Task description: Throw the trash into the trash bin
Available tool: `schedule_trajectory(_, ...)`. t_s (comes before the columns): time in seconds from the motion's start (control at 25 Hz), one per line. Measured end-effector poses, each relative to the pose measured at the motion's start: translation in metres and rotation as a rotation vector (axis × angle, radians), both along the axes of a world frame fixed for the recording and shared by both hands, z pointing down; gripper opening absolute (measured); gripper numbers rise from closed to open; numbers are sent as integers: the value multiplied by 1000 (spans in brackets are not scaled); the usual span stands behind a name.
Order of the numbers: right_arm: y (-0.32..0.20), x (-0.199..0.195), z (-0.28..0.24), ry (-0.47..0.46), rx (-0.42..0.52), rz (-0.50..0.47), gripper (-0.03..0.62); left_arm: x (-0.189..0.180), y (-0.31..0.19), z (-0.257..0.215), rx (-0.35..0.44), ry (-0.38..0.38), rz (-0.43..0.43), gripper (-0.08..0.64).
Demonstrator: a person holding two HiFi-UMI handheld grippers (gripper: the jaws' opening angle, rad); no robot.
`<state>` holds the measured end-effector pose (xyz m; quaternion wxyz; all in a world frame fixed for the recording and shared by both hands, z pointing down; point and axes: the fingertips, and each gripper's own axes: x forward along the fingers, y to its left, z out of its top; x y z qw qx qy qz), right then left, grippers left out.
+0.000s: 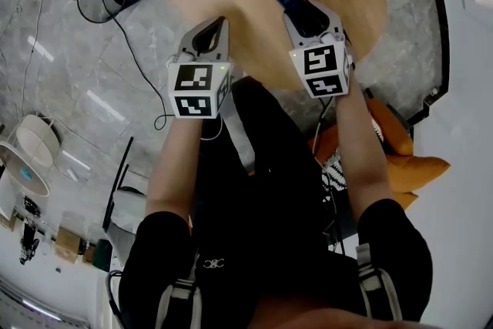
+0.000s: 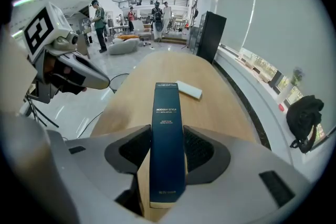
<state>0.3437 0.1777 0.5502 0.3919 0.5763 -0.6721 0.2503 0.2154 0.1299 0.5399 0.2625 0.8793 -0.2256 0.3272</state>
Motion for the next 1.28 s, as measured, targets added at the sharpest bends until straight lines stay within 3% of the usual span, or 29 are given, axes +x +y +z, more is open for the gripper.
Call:
schedule_trajectory(0.2,-34,-42,-26,-3,49,-12,193,-45,-26,-18,18,20,-59,12)
schedule_trajectory(0.44,-87,-121,-39,-10,82,-77,193,-130,-65,-15,19,9,-156,12)
schedule_trajectory(1.12,-241,-369,-11,-16,57,-370,195,-369,-167,12,-34,10,-451,12)
schedule_trajectory(1.28,-281,-423,9,52,77,-507,195,-416,-185,29,-45,-7,-509,12)
